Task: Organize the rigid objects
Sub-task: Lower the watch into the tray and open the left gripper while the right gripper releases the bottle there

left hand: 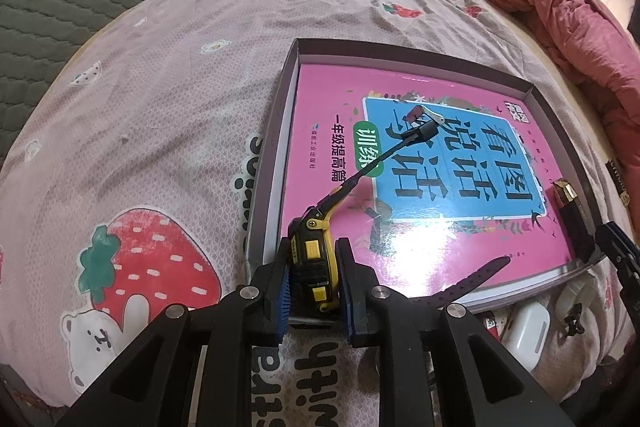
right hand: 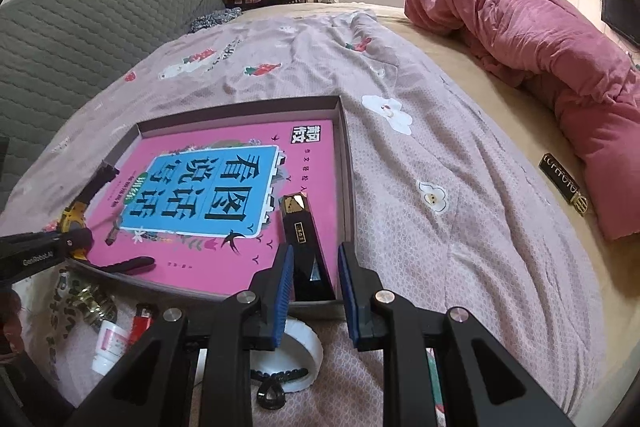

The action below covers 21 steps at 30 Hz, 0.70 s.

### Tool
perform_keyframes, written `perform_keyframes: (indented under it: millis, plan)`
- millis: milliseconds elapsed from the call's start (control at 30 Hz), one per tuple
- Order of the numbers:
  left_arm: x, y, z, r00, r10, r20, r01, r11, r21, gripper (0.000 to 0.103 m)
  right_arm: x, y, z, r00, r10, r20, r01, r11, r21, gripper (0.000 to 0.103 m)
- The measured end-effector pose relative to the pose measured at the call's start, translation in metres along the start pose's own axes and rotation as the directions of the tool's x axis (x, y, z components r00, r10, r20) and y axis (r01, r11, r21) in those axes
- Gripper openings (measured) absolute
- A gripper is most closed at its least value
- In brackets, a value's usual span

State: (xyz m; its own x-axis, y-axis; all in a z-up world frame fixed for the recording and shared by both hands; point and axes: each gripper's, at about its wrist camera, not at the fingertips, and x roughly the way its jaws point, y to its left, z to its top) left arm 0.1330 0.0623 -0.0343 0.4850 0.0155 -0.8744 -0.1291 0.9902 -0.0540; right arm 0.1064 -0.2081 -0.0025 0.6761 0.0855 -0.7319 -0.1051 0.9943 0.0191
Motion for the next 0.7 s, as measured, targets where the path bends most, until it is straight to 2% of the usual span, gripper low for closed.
perform_keyframes:
  millis: [500, 633, 700]
  plan:
    - [-0.014, 0.004, -0.006, 0.999, -0.024, 0.034, 0.024, 1.0, 0.0, 0.023, -0.017, -0.001, -0.008, 1.0, 0.019, 0.014, -0.019, 1.0, 0.009, 0.024]
    - [-0.017, 0.006, -0.007, 0.999, -0.006, 0.049, 0.006, 1.0, -0.001, 0.027, -0.02, -0.002, -0.009, 1.0, 0.029, 0.011, -0.03, 0.999, 0.021, 0.024]
    - [-0.017, 0.008, -0.007, 0.999, -0.019, 0.048, 0.019, 1.0, -0.01, 0.027, -0.021, -0.002, -0.009, 0.999, 0.03, 0.014, -0.03, 0.999, 0.021, 0.024]
